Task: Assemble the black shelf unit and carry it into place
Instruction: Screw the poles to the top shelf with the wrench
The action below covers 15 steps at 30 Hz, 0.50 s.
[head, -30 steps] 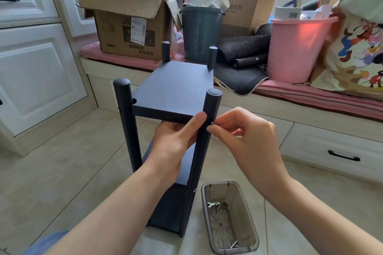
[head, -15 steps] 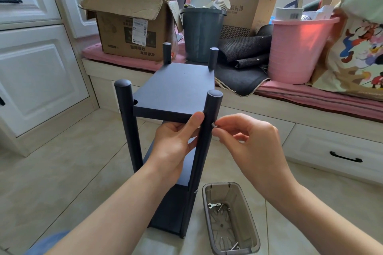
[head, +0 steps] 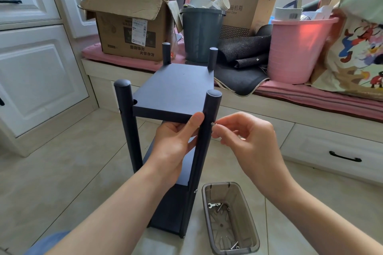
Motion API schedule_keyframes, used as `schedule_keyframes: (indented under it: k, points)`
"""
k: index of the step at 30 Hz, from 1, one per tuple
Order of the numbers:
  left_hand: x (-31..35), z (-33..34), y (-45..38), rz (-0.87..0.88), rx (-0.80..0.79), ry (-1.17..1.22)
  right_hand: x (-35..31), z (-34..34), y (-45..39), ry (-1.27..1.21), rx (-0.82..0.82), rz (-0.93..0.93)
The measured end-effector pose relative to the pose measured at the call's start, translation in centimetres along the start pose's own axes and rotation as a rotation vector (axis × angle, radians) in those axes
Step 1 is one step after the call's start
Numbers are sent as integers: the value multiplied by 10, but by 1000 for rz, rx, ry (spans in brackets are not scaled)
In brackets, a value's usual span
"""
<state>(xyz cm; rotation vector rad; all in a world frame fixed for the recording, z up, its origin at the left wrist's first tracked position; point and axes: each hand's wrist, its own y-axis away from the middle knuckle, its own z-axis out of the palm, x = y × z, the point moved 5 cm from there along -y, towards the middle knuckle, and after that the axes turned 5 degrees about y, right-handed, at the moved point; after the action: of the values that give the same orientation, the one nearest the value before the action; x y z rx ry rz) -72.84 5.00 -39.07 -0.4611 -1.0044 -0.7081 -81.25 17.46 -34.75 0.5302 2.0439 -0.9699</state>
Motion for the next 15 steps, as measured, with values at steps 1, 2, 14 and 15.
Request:
schedule_keyframes:
  k: [1, 2, 14, 15]
  points:
    - [0, 0, 0, 1, -3, -1, 1, -1, -1, -4, 5, 3]
    - [0, 0, 0, 0, -6, -3, 1, -2, -1, -5, 13, 7]
    - [-2, -2, -1, 5, 0, -17, 3, 0, -3, -57, 7, 40]
    - [-2, -2, -1, 5, 0, -14, 3, 1, -3, -61, 4, 46]
